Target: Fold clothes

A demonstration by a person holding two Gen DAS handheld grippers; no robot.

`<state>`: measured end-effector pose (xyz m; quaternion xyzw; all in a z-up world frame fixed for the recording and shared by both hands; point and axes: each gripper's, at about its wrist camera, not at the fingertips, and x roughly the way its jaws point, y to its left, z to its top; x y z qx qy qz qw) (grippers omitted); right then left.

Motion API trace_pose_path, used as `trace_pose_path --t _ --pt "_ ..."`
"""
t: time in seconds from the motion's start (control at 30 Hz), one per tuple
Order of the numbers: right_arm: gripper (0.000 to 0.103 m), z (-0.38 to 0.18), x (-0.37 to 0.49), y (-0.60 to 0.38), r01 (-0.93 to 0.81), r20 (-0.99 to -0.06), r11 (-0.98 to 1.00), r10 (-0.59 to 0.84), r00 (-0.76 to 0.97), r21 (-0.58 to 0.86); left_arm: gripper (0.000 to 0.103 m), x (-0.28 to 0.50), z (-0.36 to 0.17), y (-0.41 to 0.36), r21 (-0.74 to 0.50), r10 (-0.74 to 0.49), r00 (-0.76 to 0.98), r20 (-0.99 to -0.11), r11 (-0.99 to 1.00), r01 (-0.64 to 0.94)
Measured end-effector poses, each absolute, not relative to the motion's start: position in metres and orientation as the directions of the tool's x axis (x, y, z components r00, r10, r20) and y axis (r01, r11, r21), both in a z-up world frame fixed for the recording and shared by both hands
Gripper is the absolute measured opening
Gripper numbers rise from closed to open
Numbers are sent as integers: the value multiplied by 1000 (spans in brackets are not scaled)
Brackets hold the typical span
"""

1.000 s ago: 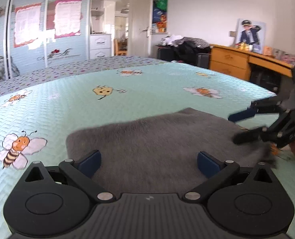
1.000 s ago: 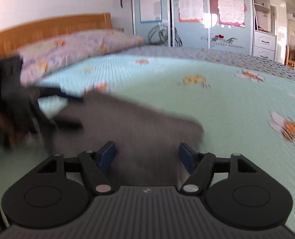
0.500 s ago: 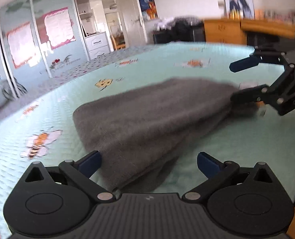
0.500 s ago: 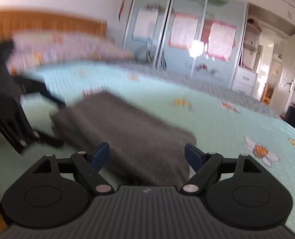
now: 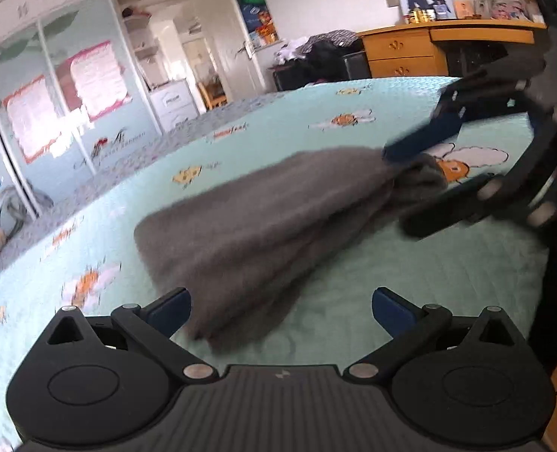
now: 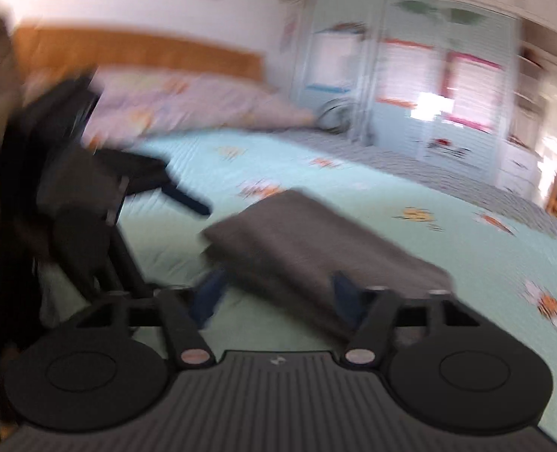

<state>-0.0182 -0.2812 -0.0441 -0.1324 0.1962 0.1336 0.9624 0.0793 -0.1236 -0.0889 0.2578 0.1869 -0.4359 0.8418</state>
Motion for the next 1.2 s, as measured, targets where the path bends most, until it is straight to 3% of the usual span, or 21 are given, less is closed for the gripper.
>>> trace_pose_path --t 0.07,0.1,0.27,0.4,0.53,0.6,0.67,0.7,1.2 --pt "31 -49 -9 -265 -344 -431 890 195 881 -301 102 78 -91 -107 242 -618 554 -558 518 821" --pt "29 -50 -6 -257 -361 -435 864 191 880 -352 102 78 -92 -98 222 -610 554 -566 534 816" --pt "29 -63 14 -222 -346 -385 671 96 918 -657 102 80 -94 -61 102 -605 564 -562 626 773" --pt "28 -73 25 -216 -323 -366 551 34 930 -770 102 81 -94 -52 51 -620 561 -548 645 762" --pt "27 -69 28 -215 -307 -360 524 2 933 -794 102 86 -95 -52 37 -633 551 -544 638 769" --pt "20 -62 30 -216 -301 -354 523 -3 935 -797 102 87 -98 -55 27 -639 545 -543 635 772" --pt "6 -65 33 -210 -299 -355 510 -13 935 -806 102 87 -102 -57 14 -646 538 -542 633 774" --pt "5 -67 35 -206 -299 -356 502 -18 934 -812 102 87 -103 -57 8 -649 534 -541 632 775" --pt "7 -99 41 -179 -288 -350 422 -76 934 -860 102 86 -110 -59 -29 -663 523 -536 633 773"
